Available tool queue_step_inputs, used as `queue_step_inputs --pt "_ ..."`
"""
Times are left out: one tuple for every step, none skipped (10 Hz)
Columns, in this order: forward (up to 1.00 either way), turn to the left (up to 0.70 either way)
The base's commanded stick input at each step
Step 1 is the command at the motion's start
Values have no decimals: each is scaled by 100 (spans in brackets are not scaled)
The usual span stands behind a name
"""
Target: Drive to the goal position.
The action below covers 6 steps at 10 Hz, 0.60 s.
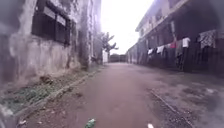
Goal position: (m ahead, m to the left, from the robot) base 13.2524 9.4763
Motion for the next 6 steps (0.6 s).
queue_step_inputs --pt "70 -14" --pt "70 0" --pt "70 0" --pt "70 0" --pt "70 0" --pt "70 0"
